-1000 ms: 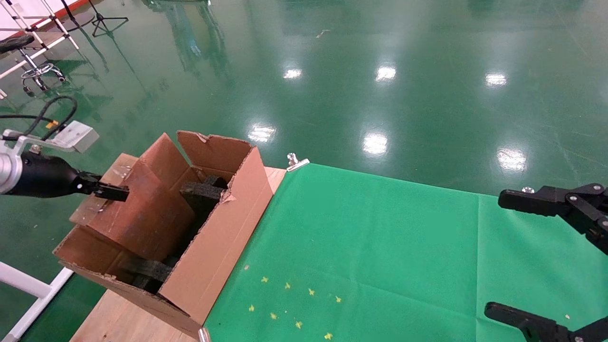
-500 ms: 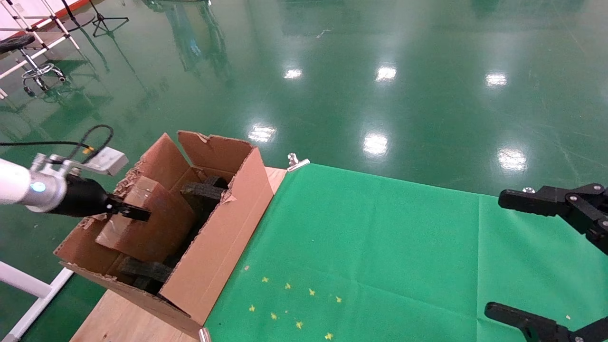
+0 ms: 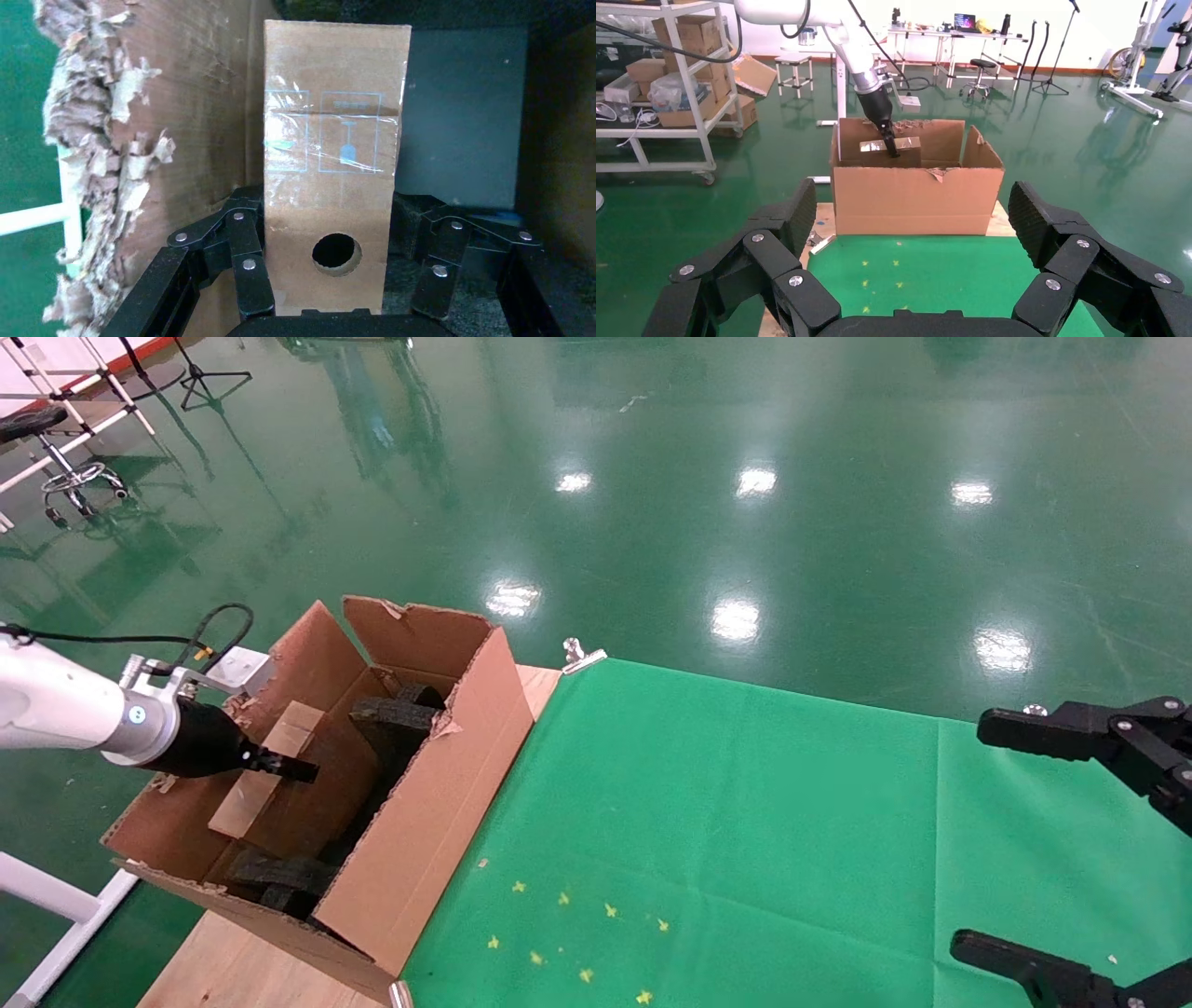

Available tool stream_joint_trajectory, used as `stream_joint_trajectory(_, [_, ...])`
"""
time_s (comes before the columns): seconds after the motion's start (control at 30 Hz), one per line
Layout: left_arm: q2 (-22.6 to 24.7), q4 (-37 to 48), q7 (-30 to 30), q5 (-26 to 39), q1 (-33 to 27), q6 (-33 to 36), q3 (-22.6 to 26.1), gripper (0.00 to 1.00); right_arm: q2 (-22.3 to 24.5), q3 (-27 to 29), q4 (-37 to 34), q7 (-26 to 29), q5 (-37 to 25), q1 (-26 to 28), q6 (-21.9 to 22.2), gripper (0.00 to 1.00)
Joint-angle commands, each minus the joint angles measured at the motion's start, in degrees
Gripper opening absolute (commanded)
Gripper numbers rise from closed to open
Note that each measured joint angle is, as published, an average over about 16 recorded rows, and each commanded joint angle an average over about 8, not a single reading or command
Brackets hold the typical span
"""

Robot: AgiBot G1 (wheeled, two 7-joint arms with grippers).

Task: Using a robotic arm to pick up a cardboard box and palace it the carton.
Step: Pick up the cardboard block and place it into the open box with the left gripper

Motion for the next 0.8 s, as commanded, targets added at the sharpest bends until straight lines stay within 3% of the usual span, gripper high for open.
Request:
stream_joint_trajectory(0.03, [0.4, 0.4, -0.2, 0.3, 0.0, -0.5, 0.3, 0.95, 0.0, 0.0, 0.0, 0.0, 0.0, 0.0, 0.0, 1.0])
stream_joint_trajectory(0.07, [0.5, 0.5, -0.1, 0.4, 0.0, -0.7, 0.4, 1.0, 0.0, 0.0, 0.0, 0.0, 0.0, 0.0, 0.0, 1.0])
stream_joint_trajectory(0.8, [-0.1, 0.3, -0.2, 0.5, 0.3, 0.5, 0.1, 1.0, 0.0, 0.0, 0.0, 0.0, 0.0, 0.0, 0.0, 1.0])
